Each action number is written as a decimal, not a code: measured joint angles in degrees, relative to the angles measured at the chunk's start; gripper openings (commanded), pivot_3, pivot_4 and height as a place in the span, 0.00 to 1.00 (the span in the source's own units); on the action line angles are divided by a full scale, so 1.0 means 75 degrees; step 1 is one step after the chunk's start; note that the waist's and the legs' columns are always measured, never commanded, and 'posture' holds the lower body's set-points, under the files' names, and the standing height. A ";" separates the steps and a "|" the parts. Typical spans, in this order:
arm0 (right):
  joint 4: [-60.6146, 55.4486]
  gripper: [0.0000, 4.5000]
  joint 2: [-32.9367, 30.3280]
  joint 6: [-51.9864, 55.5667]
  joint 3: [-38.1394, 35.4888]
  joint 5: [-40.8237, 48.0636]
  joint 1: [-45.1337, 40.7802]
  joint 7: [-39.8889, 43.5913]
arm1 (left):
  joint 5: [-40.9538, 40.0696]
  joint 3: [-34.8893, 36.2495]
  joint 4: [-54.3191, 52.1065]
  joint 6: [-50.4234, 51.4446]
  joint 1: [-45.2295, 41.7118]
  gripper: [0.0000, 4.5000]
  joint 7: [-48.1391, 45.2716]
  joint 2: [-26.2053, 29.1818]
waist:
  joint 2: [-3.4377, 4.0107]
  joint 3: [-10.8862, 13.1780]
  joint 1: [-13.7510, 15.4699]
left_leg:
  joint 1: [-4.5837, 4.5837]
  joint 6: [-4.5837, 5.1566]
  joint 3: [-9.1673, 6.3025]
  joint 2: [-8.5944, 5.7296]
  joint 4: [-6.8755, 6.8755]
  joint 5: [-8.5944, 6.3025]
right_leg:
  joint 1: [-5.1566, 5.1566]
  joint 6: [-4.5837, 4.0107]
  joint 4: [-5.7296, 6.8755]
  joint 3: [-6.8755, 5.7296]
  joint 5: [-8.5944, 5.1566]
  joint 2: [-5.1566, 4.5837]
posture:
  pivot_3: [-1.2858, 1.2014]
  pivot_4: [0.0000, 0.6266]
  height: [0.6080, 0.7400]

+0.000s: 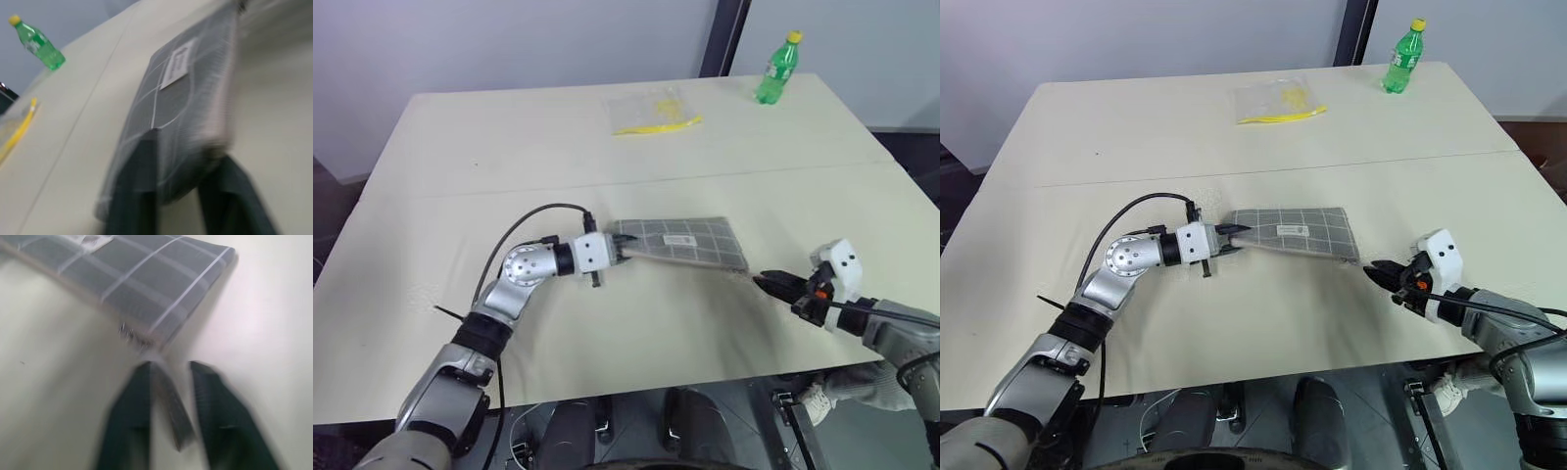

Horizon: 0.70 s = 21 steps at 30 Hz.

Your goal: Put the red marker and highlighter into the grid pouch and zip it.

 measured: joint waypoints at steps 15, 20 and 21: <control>-0.0293 0.99 -0.0253 -0.0895 -0.1330 0.0174 0.1333 0.1383 | -0.1984 0.1806 -0.2542 0.2613 0.2184 0.90 -0.0584 0.1589 | 0.0004 0.0001 0.0108 | 0.0013 -0.0017 -0.0007 0.0002 -0.0003 -0.0012 | -0.0007 -0.0019 -0.0027 0.0002 -0.0022 0.0000 | 0.52 0.24 1.00; -0.0308 0.99 -0.0310 -0.1402 -0.1570 -0.0076 0.1914 0.1846 | -0.2357 0.2487 -0.2640 0.2951 0.2495 0.90 -0.0604 0.1809 | 0.0006 0.0000 0.0176 | 0.0015 -0.0015 -0.0003 0.0002 -0.0006 -0.0015 | -0.0008 -0.0021 -0.0033 0.0005 -0.0021 0.0000 | 0.52 0.24 1.00; -0.0240 0.99 -0.0313 -0.1524 -0.1585 -0.0161 0.1914 0.1865 | -0.2373 0.2498 -0.2631 0.2933 0.2560 0.90 -0.0639 0.1806 | 0.0006 0.0000 0.0178 | 0.0015 -0.0015 -0.0003 0.0003 -0.0006 -0.0015 | -0.0009 -0.0021 -0.0034 0.0005 -0.0021 0.0000 | 0.52 0.24 1.00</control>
